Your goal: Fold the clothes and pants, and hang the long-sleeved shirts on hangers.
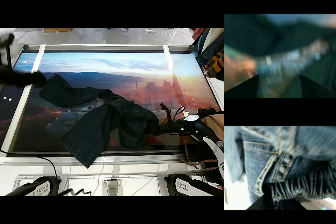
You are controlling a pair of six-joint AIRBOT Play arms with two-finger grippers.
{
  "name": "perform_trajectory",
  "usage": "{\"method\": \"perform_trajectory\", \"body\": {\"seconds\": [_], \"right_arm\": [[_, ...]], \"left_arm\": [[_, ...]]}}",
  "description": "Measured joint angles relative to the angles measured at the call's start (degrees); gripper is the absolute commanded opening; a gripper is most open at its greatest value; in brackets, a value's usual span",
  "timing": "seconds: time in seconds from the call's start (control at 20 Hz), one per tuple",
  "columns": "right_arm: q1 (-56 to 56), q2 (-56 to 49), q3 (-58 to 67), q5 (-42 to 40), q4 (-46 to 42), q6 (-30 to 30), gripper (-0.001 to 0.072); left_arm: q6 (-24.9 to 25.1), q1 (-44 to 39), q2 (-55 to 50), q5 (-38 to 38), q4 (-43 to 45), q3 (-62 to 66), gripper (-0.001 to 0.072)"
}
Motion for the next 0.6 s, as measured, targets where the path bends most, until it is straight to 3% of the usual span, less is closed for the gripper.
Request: {"method": "perform_trajectory", "body": {"seconds": [0.2, 0.3, 0.35, 0.6], "right_arm": [[0.0, 1.6, 0.0, -2.8, 1.5, -0.3, 0.0033], [0.0, 1.8, 0.0, -4.1, 1.7, -0.4, 0.0034], [0.0, 1.9, 0.0, -4.6, 1.9, -0.4, 0.0033], [0.0, 2.1, 0.0, -6.0, 2.1, -0.5, 0.0033]], "left_arm": [[3.6, 3.4, 4.4, -3.1, -10.0, -19.5, 0.0480], [4.4, 2.6, 6.9, -4.0, -12.3, -29.9, 0.0572], [4.7, 2.0, 7.8, -4.5, -13.1, -34.9, 0.0583], [5.9, -2.3, 9.6, -5.3, -14.8, -52.4, 0.0582]]}}
